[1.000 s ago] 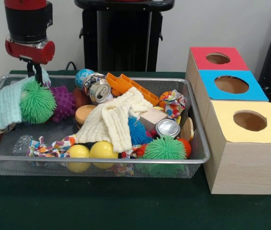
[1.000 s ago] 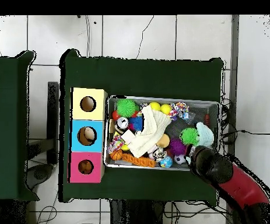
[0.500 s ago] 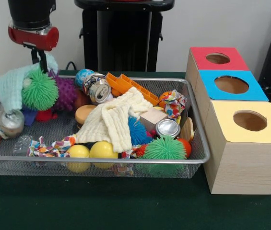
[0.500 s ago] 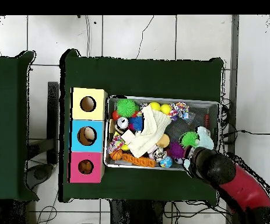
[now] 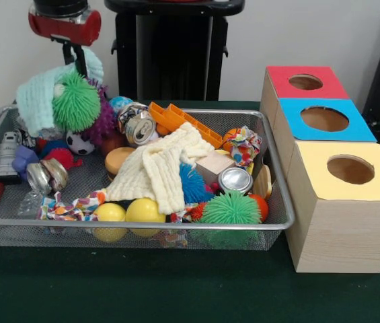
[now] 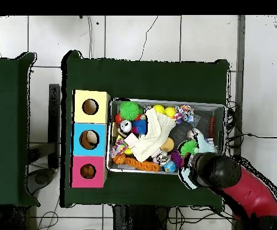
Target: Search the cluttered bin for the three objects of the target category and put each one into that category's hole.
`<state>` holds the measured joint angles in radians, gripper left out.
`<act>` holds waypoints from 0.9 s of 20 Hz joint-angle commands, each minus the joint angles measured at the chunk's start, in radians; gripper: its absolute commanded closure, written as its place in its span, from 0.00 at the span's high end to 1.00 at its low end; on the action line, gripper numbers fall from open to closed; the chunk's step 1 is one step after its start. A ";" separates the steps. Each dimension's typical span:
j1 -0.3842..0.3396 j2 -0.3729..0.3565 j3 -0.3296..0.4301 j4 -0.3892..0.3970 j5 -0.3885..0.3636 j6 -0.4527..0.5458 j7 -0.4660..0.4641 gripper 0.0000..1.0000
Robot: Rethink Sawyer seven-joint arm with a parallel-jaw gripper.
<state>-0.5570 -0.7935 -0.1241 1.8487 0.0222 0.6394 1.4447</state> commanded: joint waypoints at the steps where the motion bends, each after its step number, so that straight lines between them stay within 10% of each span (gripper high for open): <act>1: 0.036 -0.064 -0.039 -0.092 0.054 0.185 0.255 0.00; 18: 0.056 -0.050 -0.065 -0.165 0.069 0.267 0.233 0.00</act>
<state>-0.5124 -0.8444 -0.2002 1.7584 0.0471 0.7686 1.4447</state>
